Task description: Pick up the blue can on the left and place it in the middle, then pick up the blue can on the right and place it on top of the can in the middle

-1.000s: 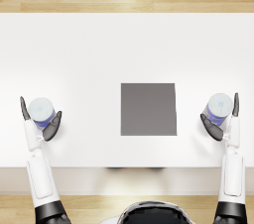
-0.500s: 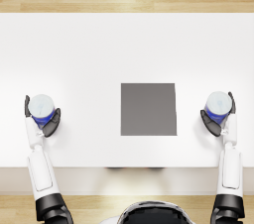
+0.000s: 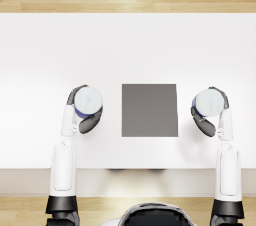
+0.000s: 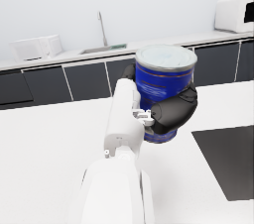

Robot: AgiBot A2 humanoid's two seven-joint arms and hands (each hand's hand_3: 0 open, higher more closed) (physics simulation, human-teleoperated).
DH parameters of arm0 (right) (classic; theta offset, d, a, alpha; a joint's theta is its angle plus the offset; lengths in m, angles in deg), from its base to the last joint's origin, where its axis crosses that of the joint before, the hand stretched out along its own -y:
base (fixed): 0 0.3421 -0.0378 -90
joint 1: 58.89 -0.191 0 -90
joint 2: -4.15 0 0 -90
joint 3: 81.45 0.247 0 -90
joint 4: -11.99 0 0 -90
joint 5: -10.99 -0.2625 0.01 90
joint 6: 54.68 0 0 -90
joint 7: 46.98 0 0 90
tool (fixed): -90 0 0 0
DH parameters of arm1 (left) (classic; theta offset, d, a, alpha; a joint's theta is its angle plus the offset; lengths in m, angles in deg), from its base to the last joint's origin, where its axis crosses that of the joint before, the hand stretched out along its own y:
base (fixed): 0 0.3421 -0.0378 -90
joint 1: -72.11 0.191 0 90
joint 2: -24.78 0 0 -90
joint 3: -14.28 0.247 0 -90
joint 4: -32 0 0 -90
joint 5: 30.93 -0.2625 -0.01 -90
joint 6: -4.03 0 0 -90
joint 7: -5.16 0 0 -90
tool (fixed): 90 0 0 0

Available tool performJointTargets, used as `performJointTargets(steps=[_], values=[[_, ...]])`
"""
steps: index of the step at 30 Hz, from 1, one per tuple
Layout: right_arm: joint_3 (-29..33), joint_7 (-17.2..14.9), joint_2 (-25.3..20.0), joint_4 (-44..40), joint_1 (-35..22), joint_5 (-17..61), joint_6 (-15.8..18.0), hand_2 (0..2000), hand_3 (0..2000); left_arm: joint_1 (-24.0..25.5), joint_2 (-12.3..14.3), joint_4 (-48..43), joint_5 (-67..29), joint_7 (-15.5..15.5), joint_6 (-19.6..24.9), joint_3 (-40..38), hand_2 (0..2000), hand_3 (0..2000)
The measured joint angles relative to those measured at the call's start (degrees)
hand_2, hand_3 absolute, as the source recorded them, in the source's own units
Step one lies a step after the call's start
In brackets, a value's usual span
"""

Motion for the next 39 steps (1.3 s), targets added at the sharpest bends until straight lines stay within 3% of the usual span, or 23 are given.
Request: performJointTargets(steps=[2,8,17,18,21,23,27,34,35,36,38,39], values=[[-0.2,0.0,-0.1,2.5,-0.6,0.0,0.0,2000,1520,-2.1,1.2,0.3,0.0,0.0,0.1,4.3,2000,1520],[0.0,0.0,-0.7,6.8,-2.6,0.0,0.7,2000,1520,-7.5,4.8,4.7,13.3,0.0,0.2,13.4,2000,1520],[-1.7,0.0,-1.5,9.5,-5.4,0.0,3.7,2000,1520,-12.6,9.5,17.6,16.4,0.0,0.2,24.9,2000,1520],[-1.9,-0.1,-1.6,9.6,-5.6,0.0,3.7,2000,1520,-13.0,9.9,19.0,16.4,-0.9,0.2,25.6,2000,1520],[-2.7,0.0,-1.9,9.9,-5.9,0.0,3.6,2000,1520,-13.9,11.0,23.1,16.5,-12.2,0.2,26.9,2000,1520],[-3.6,0.0,-2.1,10.2,-6.3,0.0,3.7,2000,1520,-14.3,11.6,25.9,16.5,-15.9,0.4,27.4,2000,1520],[-5.1,0.0,-2.6,10.3,-6.9,0.0,3.6,2000,1520,-15.3,12.0,31.4,16.5,-18.7,0.4,29.8,2000,1520],[-6.1,0.0,-3.2,11.0,-7.2,0.0,2.6,2000,1520,-17.8,12.2,40.3,16.5,-19.6,0.5,34.8,2000,1520],[-6.2,0.0,-3.3,11.2,-7.3,0.0,2.4,2000,1520,-18.0,12.2,41.3,16.5,-19.6,0.5,35.4,639,1193],[-6.4,0.0,-3.5,11.3,-7.4,0.0,2.3,2000,1520,-17.9,12.4,41.9,16.5,-19.6,0.7,35.2,0,867],[-6.8,0.1,-3.7,11.5,-7.8,0.0,2.2,2000,1520,-17.7,12.7,42.4,16.5,-19.5,-0.9,34.3,0,213],[-7.0,0.1,-3.9,11.4,-8.1,0.0,2.4,2000,1520,-17.5,12.8,42.5,16.5,-19.5,-1.8,33.8,0,0]])
